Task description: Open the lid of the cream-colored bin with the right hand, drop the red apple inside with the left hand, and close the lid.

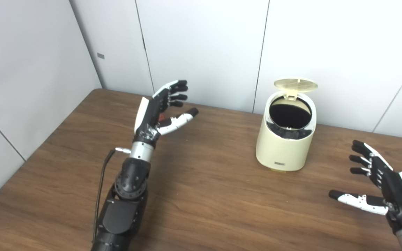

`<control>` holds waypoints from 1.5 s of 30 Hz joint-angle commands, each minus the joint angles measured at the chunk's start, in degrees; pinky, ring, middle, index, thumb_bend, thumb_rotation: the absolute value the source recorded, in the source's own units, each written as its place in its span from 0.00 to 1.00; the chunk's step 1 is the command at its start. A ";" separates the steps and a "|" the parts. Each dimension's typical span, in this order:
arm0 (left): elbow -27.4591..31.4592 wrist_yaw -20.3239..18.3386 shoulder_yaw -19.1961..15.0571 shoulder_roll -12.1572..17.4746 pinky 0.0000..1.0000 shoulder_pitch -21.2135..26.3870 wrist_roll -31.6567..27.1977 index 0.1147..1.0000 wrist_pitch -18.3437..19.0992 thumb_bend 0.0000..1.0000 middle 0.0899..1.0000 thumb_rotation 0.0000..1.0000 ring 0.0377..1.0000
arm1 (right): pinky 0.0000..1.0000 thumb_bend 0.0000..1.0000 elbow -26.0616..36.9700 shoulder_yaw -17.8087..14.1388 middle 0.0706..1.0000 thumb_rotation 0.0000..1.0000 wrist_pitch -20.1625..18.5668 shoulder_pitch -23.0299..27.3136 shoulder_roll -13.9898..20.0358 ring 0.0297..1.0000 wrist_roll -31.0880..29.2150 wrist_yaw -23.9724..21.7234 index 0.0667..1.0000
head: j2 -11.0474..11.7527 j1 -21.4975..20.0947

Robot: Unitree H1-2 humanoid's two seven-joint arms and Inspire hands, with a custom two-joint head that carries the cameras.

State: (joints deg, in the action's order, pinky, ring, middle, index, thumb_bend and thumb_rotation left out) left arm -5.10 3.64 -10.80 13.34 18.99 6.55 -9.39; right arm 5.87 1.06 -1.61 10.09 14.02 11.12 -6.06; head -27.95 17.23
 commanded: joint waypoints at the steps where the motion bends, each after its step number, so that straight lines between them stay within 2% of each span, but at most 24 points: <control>1: 1.60 0.84 -0.39 1.67 0.62 2.68 0.49 0.77 -0.52 0.74 0.76 0.20 0.72 | 0.71 0.70 2.32 -0.13 0.88 0.00 0.40 1.74 0.69 0.83 0.16 -0.08 0.88 | 0.03 0.03; 4: 0.95 1.81 -0.52 3.21 0.61 3.15 2.49 0.78 -0.70 0.74 0.78 0.18 0.75 | 0.71 0.70 2.64 -0.11 0.88 0.00 -0.35 1.79 0.46 0.83 0.32 0.10 0.88 | 0.18 -0.17; 7: 0.26 1.93 -1.08 4.23 0.62 3.69 2.10 0.78 -0.72 0.74 0.79 0.15 0.76 | 0.70 0.70 2.75 -0.09 0.88 0.00 -0.52 1.91 0.36 0.82 0.44 0.23 0.88 | 0.27 -0.48; 10: -0.85 3.27 -1.47 4.96 0.60 4.14 3.66 0.77 -1.00 0.73 0.77 0.13 0.73 | 0.70 0.70 2.79 -0.13 0.88 0.00 -0.41 1.94 0.37 0.82 -0.28 -0.18 0.88 | 0.24 -0.65; 19: -2.93 5.07 -0.60 6.88 0.67 4.95 7.97 0.78 0.96 0.82 0.80 0.16 0.79 | 0.69 0.70 3.43 -0.23 0.88 0.00 -0.90 1.82 0.64 0.82 -0.01 -0.40 0.88 | 0.21 -0.85; 24: -4.48 4.99 0.50 8.12 0.77 5.59 9.99 0.81 2.13 0.86 0.84 0.18 0.85 | 0.69 0.70 3.79 -0.25 0.89 0.00 -1.55 1.94 0.60 0.82 0.18 -0.45 0.89 | 0.14 -0.86; 28: -6.01 4.88 1.18 9.09 0.80 5.84 10.64 0.82 2.51 0.87 0.85 0.17 0.87 | 0.69 0.70 3.72 -0.22 0.88 0.00 -1.14 2.07 0.54 0.82 0.43 -0.20 0.88 | 0.04 -1.25; 36: -9.07 6.67 1.45 9.45 0.81 6.29 11.94 0.81 1.91 0.90 0.84 0.16 0.88 | 0.69 0.70 3.23 -0.19 0.88 0.00 -0.19 1.99 0.95 0.82 0.54 -0.40 0.88 | 0.04 -1.33; 42: -10.35 8.19 1.52 9.68 0.81 6.57 13.70 0.82 4.10 0.90 0.86 0.17 0.88 | 0.71 0.70 3.55 -0.59 0.88 0.00 -0.69 1.77 1.17 0.82 0.10 -0.63 0.88 | -0.10 -1.33; 45: -10.60 9.05 1.71 9.65 0.77 6.55 14.68 0.82 5.17 0.90 0.86 0.17 0.87 | 0.71 0.70 3.76 -0.74 0.88 0.00 -0.70 1.65 1.29 0.82 -0.02 -0.74 0.88 | -0.13 -1.37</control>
State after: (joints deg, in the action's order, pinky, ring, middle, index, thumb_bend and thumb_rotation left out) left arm -16.38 11.00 -8.99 21.26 22.77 20.31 -4.15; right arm 7.56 0.98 -3.67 10.18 14.25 11.75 -6.88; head -28.04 15.82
